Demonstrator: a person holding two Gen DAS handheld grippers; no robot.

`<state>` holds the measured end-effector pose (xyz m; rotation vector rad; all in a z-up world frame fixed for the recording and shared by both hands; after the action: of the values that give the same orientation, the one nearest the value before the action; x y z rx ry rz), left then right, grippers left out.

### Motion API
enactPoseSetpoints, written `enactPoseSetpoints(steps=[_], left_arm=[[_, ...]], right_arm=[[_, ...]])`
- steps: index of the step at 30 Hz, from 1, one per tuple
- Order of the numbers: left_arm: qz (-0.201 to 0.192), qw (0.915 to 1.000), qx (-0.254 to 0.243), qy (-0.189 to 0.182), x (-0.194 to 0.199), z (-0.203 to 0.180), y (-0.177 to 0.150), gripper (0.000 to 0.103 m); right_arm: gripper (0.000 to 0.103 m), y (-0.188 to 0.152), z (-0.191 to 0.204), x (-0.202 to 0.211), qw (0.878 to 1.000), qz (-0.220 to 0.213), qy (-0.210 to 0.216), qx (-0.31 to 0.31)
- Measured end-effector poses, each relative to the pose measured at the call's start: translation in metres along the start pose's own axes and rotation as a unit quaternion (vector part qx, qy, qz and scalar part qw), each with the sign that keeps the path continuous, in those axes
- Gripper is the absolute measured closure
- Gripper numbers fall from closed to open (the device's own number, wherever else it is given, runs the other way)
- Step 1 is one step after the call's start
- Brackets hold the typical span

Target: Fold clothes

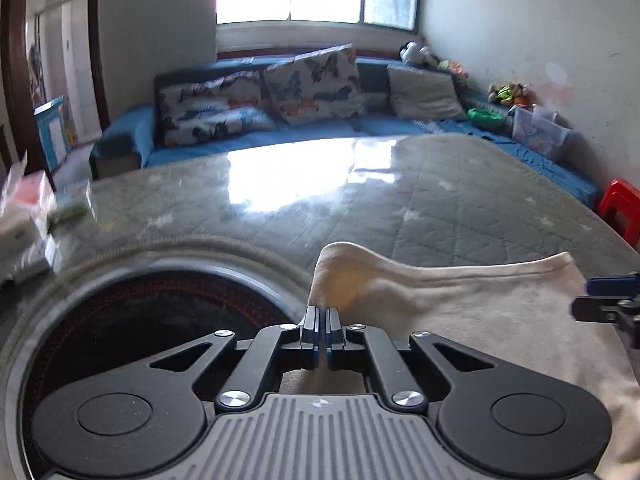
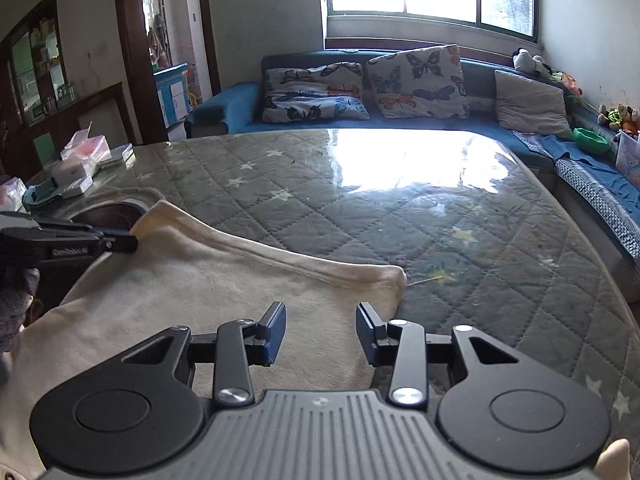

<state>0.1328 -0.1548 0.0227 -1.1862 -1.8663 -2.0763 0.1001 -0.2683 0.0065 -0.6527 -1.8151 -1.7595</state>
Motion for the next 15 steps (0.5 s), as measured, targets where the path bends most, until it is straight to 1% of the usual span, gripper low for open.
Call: enactPoseSetpoints(steps=[2, 5, 6, 8, 9, 10, 11, 13, 15], left_arm=[[-0.011, 0.9985, -0.042, -0.035, 0.013, -0.019, -0.005, 0.100], [-0.007, 0.9903, -0.097, -0.100, 0.026, -0.043, -0.019, 0.098], [-0.010, 0.9890, -0.105, -0.103, 0.029, -0.045, -0.021, 0.095], [-0.019, 0.9880, -0.116, -0.101, 0.035, -0.047, -0.024, 0.093], [-0.024, 0.9874, -0.121, -0.099, 0.037, -0.047, -0.025, 0.087], [-0.029, 0.9885, -0.116, -0.092, 0.039, -0.045, -0.024, 0.081], [-0.030, 0.9902, -0.104, -0.087, 0.038, -0.041, -0.022, 0.078], [-0.024, 0.9927, -0.083, -0.083, 0.036, -0.035, -0.018, 0.067], [-0.019, 0.9902, -0.094, -0.101, 0.037, -0.041, -0.021, 0.065]], right_arm=[[0.064, -0.001, -0.001, -0.003, 1.000, 0.003, -0.001, -0.003], [0.064, -0.002, -0.004, -0.006, 1.000, 0.007, -0.003, -0.009], [0.064, -0.002, -0.005, -0.007, 1.000, 0.008, -0.003, -0.011], [0.064, -0.003, -0.006, -0.008, 1.000, 0.009, -0.004, -0.014], [0.064, -0.002, -0.006, -0.007, 1.000, 0.008, -0.005, -0.013], [0.064, -0.001, -0.007, -0.006, 1.000, 0.007, -0.006, -0.012], [0.064, -0.001, -0.007, -0.006, 1.000, 0.006, -0.006, -0.012], [0.064, 0.000, -0.008, -0.006, 1.000, 0.005, -0.007, -0.013], [0.063, 0.003, -0.009, -0.007, 1.000, 0.003, -0.011, -0.015]])
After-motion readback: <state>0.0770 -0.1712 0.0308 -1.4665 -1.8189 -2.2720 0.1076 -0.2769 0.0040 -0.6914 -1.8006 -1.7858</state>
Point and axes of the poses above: each gripper's, at about its wrist camera, not at the fingertips, and x roughly against the way its jaws point, z to its left, y to its top, the point moved 1 cm from there along -x, roughly the way its jaws point, and after that the axes turned 7 degrees about -y, right-handed, at the moved point
